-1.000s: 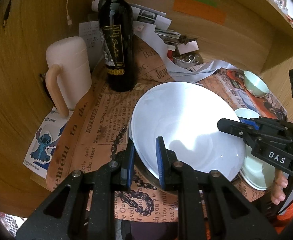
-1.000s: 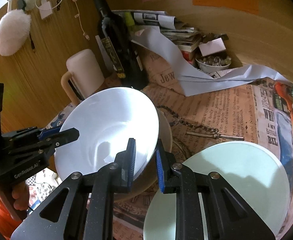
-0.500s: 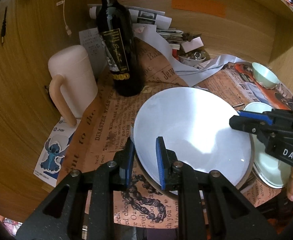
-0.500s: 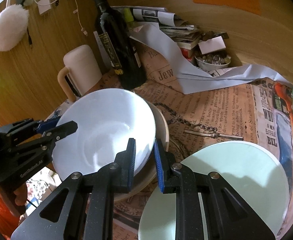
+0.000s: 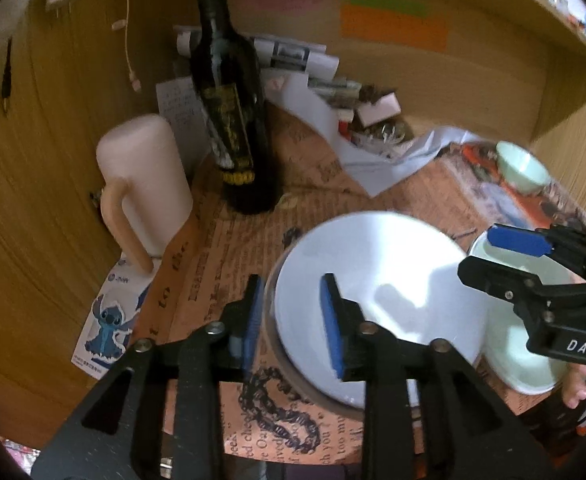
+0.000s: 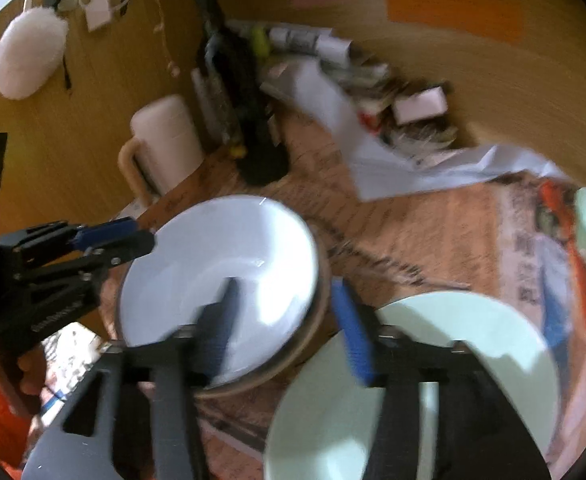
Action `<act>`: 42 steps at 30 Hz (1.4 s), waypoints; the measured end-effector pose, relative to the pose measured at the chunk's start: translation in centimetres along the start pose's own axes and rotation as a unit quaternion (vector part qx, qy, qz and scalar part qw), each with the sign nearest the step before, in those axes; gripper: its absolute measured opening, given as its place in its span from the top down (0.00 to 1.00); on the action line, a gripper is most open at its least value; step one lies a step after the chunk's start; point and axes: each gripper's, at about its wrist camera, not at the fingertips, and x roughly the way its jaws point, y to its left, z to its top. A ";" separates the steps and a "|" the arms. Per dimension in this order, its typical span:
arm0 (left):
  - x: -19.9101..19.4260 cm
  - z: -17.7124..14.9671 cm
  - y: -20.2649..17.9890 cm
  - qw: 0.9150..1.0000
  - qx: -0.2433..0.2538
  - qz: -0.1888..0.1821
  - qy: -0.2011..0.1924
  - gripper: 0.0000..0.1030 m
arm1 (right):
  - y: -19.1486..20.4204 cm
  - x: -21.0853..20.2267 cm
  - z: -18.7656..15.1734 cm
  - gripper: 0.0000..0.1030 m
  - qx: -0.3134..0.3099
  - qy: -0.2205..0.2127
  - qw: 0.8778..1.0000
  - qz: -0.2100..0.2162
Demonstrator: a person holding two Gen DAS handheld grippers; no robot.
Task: Organize plates and bowls
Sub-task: 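Open both grippers off the white bowl rim, then reach both grippers to the small mint green bowl and grasp its rim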
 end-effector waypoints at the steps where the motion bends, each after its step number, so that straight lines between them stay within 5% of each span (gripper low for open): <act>1: -0.3 0.3 -0.1 1.000 -0.002 -0.003 -0.006 0.57 | -0.3 -0.4 0.2 0.39 0.001 -0.007 1.000 -0.004; 7: -2.5 3.0 -2.5 0.998 0.010 -0.021 -0.050 0.32 | -3.3 -2.8 1.3 0.36 0.026 -0.037 0.999 -0.026; 13: -3.2 5.6 -5.7 0.994 0.036 -0.047 -0.089 0.12 | -7.2 -5.6 2.2 0.18 0.054 -0.077 0.993 -0.077; 28: 2.7 12.0 -12.7 0.994 0.060 -0.077 -0.049 0.09 | -18.6 -9.2 3.0 0.16 0.115 -0.107 0.965 -0.212; 42: 10.6 16.0 -18.0 0.988 0.098 -0.109 0.038 0.09 | -28.5 -6.0 1.7 0.16 0.198 -0.053 0.940 -0.271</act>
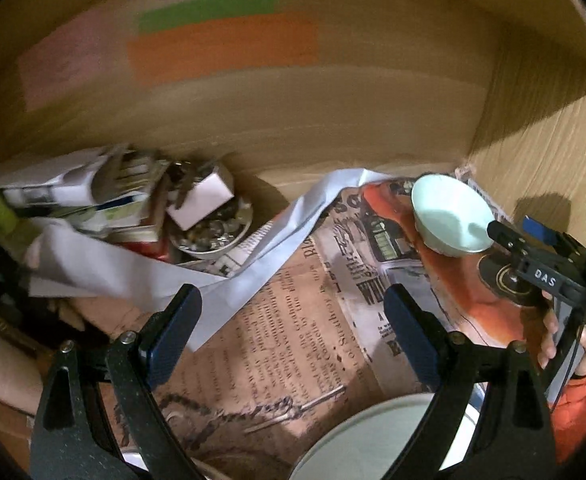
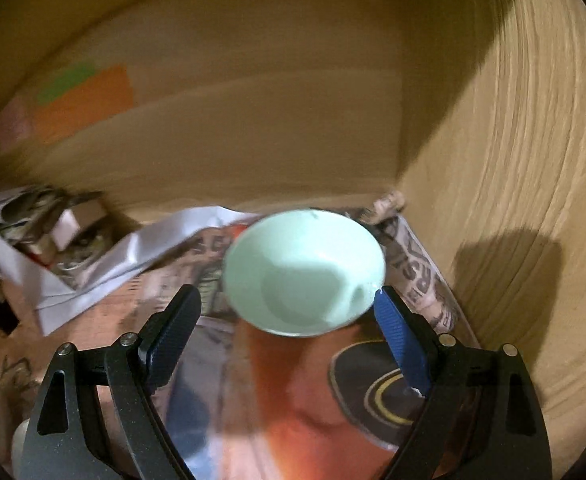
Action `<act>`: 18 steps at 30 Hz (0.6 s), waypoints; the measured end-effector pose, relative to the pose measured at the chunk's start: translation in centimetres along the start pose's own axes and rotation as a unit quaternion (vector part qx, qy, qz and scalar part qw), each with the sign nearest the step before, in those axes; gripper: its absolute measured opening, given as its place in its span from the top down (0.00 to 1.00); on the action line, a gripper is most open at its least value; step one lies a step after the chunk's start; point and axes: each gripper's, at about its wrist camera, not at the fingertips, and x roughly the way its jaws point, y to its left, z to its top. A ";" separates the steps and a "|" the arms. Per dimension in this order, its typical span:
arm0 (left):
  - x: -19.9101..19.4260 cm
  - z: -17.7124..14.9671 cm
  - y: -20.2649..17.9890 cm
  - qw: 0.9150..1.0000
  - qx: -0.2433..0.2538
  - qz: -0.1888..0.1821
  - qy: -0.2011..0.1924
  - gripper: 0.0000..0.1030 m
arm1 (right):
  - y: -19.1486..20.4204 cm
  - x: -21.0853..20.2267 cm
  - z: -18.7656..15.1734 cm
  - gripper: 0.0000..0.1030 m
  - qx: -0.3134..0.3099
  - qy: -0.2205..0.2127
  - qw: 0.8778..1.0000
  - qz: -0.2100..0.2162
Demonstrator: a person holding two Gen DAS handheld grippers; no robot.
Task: Organize plates and bowls
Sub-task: 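Reach both grippers to the small mint green bowl and grasp its rim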
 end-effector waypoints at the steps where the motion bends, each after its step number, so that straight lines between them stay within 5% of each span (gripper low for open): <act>1: 0.5 0.2 -0.2 1.000 0.004 -0.001 0.005 0.09 | -0.4 0.5 0.0 0.16 0.005 0.006 1.000 -0.003; 5: 2.9 1.2 -1.6 1.000 0.017 -0.002 0.018 0.09 | -1.9 2.7 0.1 0.18 0.026 0.039 0.999 -0.009; 15: 7.2 2.9 -3.9 0.998 0.041 -0.007 0.042 0.09 | -2.9 6.3 -0.3 0.53 0.030 0.092 0.995 -0.015; 18: 8.3 3.3 -4.2 0.998 0.043 -0.005 0.048 0.09 | -3.1 7.1 -0.5 0.57 0.037 0.103 0.994 -0.011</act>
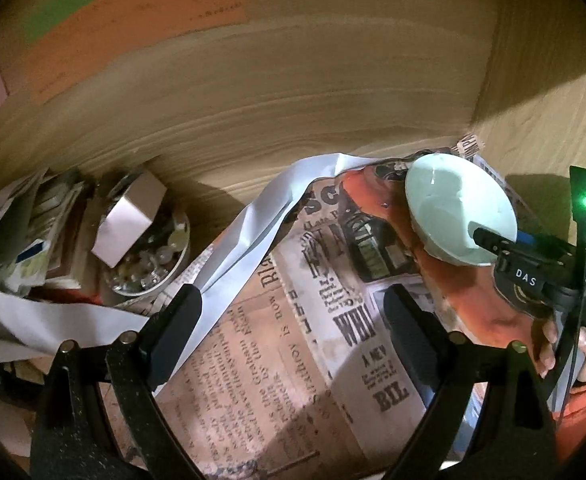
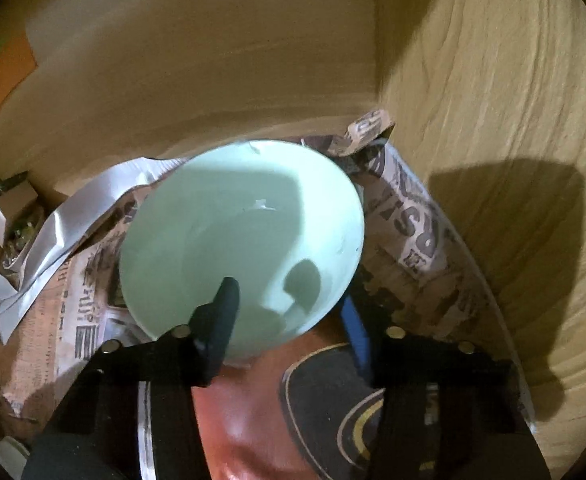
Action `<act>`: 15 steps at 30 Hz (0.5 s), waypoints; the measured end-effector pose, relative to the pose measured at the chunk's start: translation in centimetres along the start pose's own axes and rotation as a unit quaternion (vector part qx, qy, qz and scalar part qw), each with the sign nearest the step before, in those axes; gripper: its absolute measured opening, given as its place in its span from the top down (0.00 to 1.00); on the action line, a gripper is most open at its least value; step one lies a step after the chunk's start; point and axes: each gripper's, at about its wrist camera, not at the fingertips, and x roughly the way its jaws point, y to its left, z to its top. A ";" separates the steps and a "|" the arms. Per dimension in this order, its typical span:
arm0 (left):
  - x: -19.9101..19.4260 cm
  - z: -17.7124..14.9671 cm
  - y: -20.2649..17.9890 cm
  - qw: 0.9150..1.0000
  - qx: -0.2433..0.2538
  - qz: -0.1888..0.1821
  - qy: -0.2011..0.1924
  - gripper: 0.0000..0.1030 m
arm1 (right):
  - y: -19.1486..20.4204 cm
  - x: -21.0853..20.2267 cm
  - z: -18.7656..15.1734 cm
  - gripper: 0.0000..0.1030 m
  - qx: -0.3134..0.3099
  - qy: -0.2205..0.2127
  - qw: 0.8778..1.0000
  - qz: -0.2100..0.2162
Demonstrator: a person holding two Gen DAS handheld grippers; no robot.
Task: Organize plates and bowls
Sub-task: 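Reach both grippers to the small mint green bowl and grasp its rim, then lift the small mint green bowl with both grippers toward the stack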
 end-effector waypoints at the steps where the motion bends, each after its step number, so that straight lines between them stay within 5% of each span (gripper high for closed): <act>1: 0.4 0.1 0.0 1.000 0.000 0.000 0.004 0.09 | -0.1 0.1 0.0 0.58 0.001 0.001 1.000 0.000; 15: 4.4 0.9 -1.6 0.999 0.016 -0.002 0.038 0.15 | 3.4 -0.6 -2.3 0.75 -0.101 0.008 0.993 0.069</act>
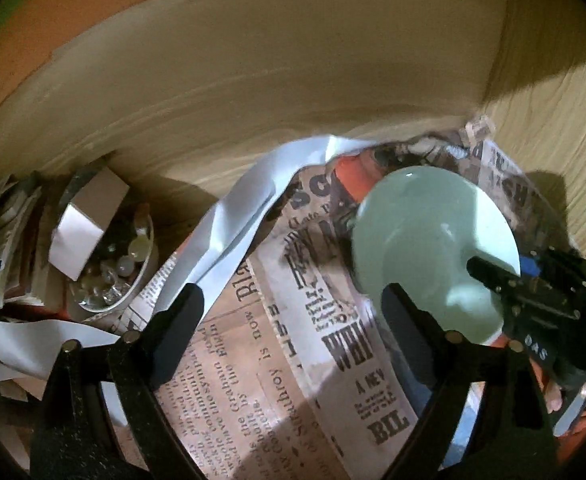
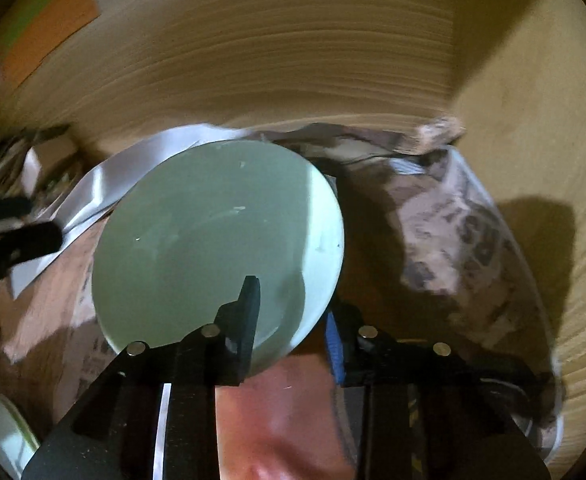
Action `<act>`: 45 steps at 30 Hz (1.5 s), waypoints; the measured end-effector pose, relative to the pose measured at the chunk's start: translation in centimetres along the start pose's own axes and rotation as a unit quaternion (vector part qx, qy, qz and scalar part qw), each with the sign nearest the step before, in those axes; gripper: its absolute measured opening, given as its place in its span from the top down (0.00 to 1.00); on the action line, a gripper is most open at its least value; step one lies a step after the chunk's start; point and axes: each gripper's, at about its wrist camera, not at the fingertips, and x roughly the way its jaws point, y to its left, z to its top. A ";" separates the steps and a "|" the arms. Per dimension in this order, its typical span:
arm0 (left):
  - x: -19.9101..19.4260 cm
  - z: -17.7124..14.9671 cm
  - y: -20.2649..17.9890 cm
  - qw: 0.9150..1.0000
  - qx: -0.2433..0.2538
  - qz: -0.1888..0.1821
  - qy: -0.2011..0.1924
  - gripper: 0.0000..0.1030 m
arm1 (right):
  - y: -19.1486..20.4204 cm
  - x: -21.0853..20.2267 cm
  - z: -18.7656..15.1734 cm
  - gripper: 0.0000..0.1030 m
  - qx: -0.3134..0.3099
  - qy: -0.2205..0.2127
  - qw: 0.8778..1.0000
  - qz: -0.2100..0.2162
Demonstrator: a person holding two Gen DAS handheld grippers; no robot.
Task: Organize plates and bowls
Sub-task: 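Lift the small mint green bowl with both grippers toward the stack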
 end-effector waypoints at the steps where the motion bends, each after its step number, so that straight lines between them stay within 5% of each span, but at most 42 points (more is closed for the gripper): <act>1: 0.3 0.0 -0.1 1.000 0.002 0.001 0.008 0.18 | 0.2 -0.1 -0.1 0.75 -0.006 0.002 1.000 0.007; 8: 3.1 -0.4 0.1 0.998 -0.001 -0.018 0.063 0.46 | 1.8 0.1 -0.5 0.76 -0.032 0.014 0.999 0.038; 14: 3.3 -0.5 -1.3 0.996 0.021 -0.050 0.071 0.78 | 1.9 -0.1 -0.7 0.76 -0.028 0.015 0.999 0.045; 16: 3.5 -0.6 -2.0 0.995 0.031 -0.051 0.075 0.82 | 1.8 0.6 -0.5 0.76 -0.027 0.013 0.998 0.048; 26: 2.4 -1.0 -2.1 0.997 0.040 -0.031 0.061 0.82 | 2.0 -0.4 -0.1 0.77 -0.016 0.007 0.998 0.059; 45: -6.6 -4.0 0.3 0.999 0.007 -0.043 -0.030 0.82 | 5.3 -6.9 0.1 0.77 -0.026 -0.060 0.995 0.081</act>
